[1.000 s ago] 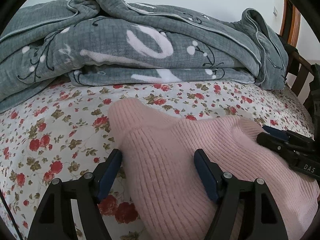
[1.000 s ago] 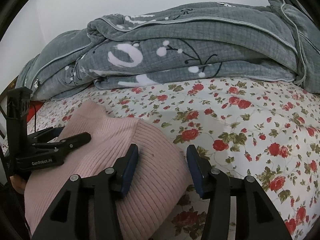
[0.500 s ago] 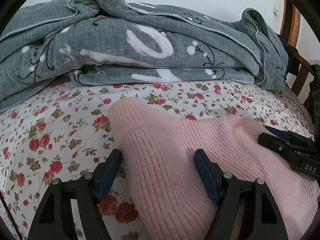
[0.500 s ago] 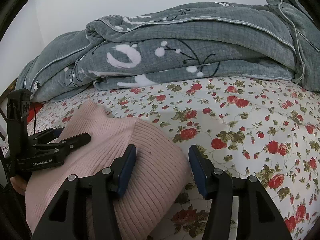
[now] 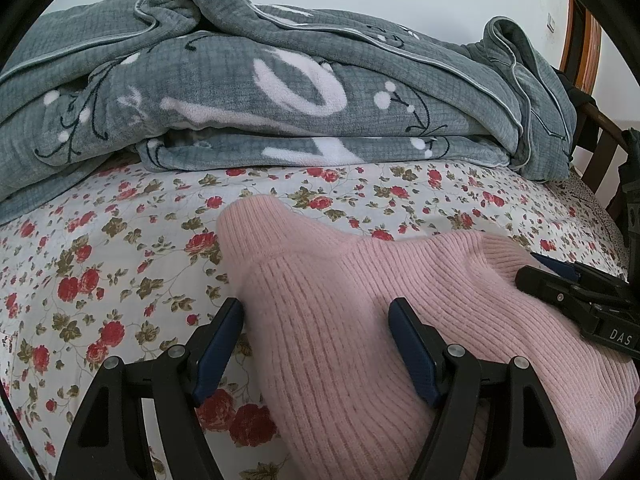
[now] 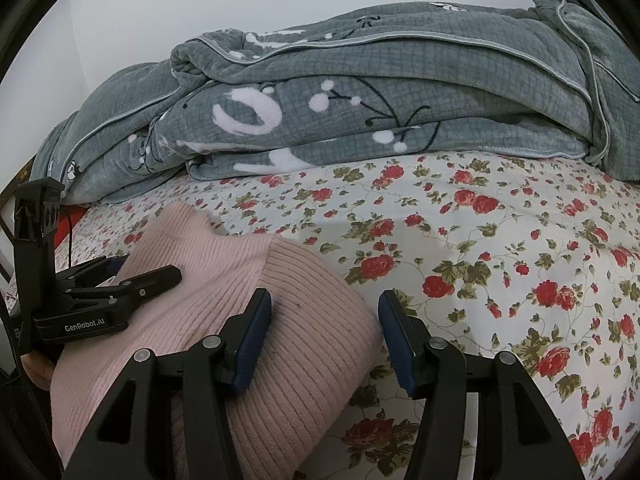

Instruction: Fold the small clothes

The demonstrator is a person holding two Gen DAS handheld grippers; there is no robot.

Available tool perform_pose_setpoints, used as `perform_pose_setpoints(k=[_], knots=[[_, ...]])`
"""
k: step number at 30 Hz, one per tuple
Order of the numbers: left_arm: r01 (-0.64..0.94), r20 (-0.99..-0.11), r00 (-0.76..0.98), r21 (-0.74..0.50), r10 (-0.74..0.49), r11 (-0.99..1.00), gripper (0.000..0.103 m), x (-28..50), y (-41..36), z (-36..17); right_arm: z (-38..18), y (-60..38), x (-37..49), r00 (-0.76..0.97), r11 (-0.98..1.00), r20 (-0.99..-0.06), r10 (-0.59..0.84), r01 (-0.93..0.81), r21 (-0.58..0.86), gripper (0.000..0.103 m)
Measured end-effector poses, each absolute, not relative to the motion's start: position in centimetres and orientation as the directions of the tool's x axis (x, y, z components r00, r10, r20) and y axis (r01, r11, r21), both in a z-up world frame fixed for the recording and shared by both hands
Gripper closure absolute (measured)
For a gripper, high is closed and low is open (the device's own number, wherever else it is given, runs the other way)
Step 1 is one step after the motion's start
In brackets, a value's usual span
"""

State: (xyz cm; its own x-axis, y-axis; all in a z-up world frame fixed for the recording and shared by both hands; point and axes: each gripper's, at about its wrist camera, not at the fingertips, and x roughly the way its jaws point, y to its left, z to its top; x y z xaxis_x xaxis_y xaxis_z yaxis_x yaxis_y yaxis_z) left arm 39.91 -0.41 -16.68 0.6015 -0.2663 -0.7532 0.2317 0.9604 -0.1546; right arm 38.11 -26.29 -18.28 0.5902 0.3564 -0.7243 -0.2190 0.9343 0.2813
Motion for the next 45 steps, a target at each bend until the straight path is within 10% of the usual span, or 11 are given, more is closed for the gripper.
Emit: perform_pose_setpoints(k=[45], knots=[[0.23,-0.756,0.597,-0.158,-0.268,0.96,0.029,39.96,-0.4,-16.68,-18.36,-26.46,38.25,0.586,0.932,-0.725,0.363,-0.223,0.286,0.046]])
